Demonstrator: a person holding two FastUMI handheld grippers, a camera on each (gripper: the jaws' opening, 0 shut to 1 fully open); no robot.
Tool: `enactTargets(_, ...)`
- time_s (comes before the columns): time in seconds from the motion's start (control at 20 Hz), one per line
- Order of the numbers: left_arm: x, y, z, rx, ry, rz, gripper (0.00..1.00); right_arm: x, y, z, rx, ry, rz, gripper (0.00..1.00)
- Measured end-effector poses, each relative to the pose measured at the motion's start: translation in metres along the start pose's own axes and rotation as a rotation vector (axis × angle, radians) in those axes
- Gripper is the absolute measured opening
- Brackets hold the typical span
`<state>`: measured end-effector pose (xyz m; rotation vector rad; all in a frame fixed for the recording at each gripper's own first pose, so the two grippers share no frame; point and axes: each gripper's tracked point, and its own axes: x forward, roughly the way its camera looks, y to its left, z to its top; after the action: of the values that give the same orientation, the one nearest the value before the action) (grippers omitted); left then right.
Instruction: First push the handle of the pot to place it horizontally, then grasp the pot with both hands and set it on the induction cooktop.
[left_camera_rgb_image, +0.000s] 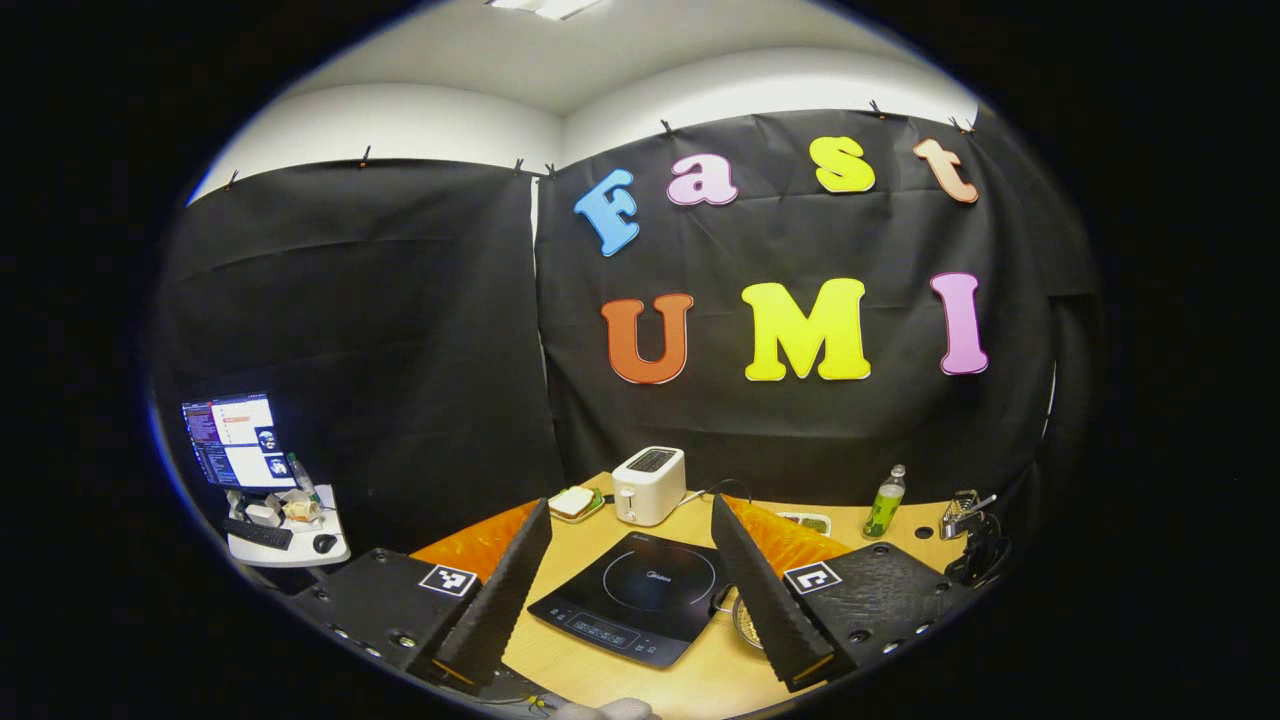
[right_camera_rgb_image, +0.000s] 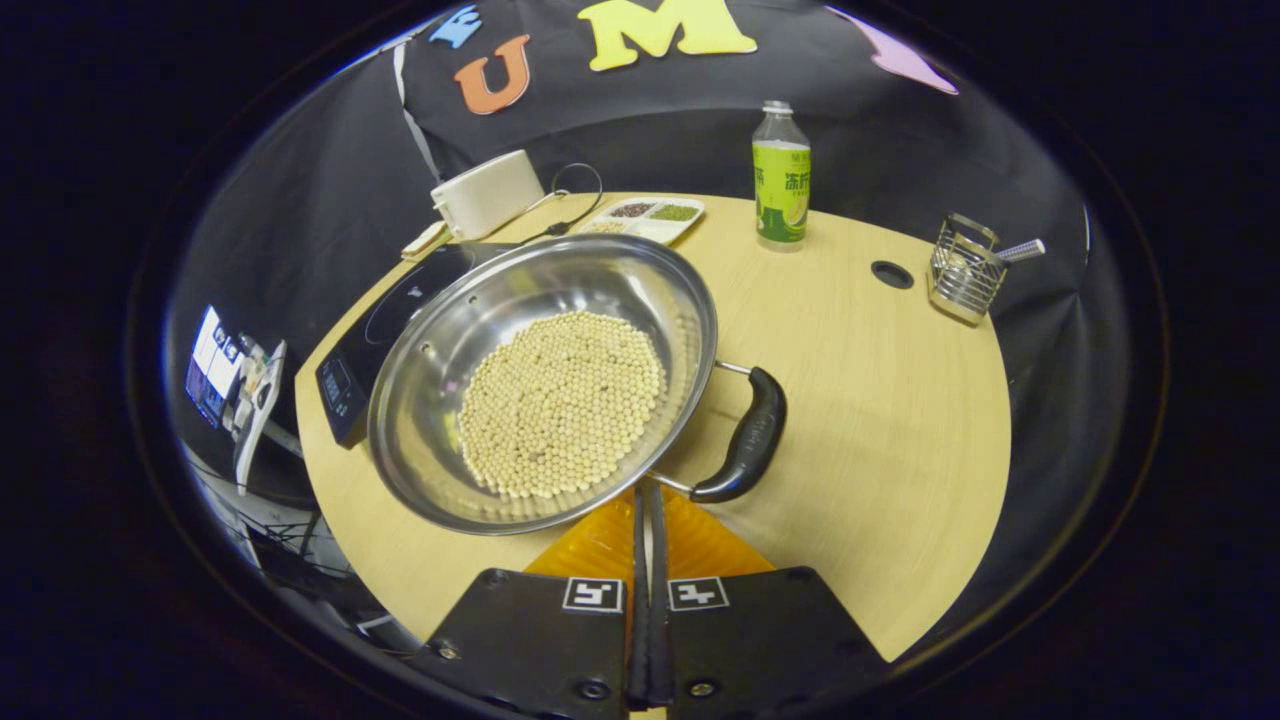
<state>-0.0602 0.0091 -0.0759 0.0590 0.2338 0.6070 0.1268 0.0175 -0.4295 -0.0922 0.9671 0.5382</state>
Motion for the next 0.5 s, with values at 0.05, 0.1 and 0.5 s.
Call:
enactTargets(0.05,0.000,0.001,-0.001,0.004,0.000,-0.003,0.95,-0.002,-0.001,0.001,0.002,-0.002,-0.011,0.04)
enactTargets(0.1,0.001,0.002,-0.002,0.009,-0.004,-0.008,0.95,-0.005,-0.001,0.000,0.004,-0.007,-0.023,0.04)
enactTargets(0.5,0.060,-0.006,-0.039,0.059,-0.005,-0.258,0.96,-0.071,0.010,-0.002,0.132,-0.114,-0.184,0.04)
